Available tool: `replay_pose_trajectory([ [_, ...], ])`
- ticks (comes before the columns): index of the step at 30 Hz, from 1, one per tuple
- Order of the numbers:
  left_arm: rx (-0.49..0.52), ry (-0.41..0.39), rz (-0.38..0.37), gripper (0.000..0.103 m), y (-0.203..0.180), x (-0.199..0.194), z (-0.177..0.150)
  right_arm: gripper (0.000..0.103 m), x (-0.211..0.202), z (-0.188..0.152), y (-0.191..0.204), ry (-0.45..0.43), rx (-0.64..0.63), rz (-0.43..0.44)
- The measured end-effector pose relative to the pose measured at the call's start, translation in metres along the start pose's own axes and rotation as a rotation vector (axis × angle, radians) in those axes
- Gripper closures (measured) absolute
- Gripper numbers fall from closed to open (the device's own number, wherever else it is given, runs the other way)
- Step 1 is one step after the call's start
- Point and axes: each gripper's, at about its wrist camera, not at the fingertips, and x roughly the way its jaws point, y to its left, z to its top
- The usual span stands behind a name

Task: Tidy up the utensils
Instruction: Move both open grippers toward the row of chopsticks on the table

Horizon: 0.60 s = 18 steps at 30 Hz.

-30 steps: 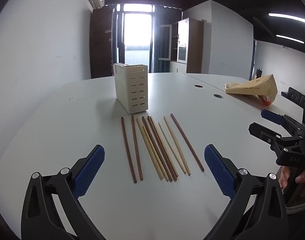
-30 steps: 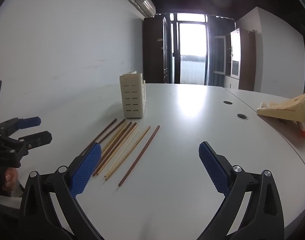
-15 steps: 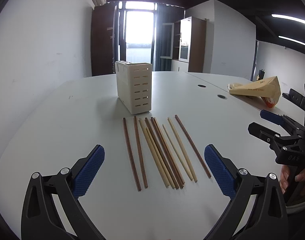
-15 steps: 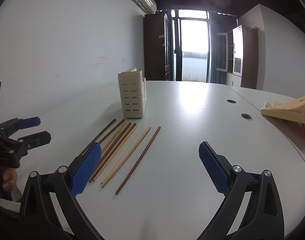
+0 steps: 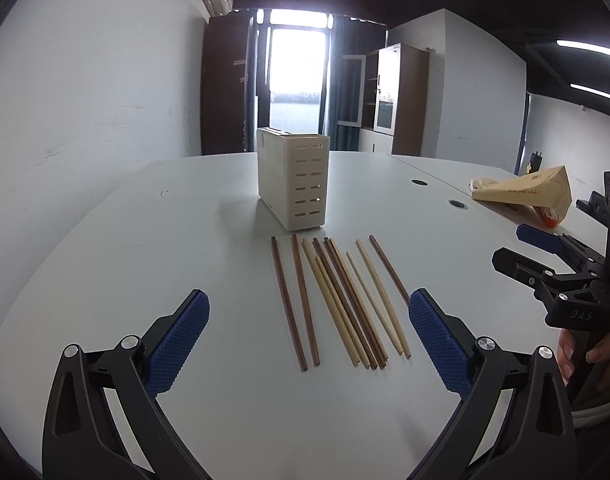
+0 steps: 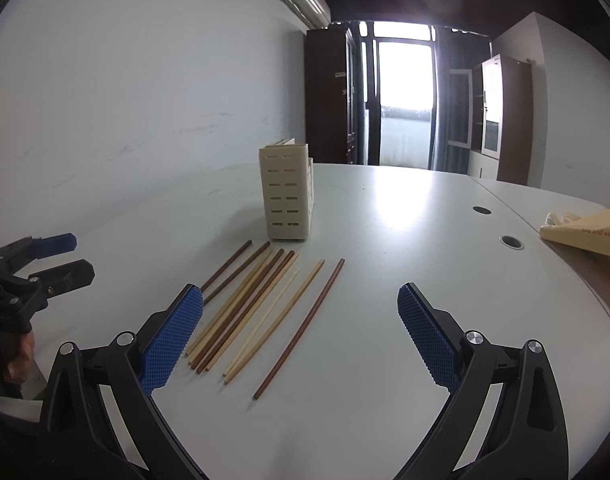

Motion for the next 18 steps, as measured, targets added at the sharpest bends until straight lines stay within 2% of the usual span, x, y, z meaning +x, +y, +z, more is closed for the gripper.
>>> replay_pose_trajectory([
  [10,0.008,0.008,-0.014,0.006,-0.004,0.012,0.009,0.004,0.014,0.008,-0.003,0.006,-0.014,-0.003],
  [18,-0.018,0.016,-0.030,0.006,0.004,0.023,0.008,0.004,0.024,0.002,-0.001,0.024,0.009,-0.014],
])
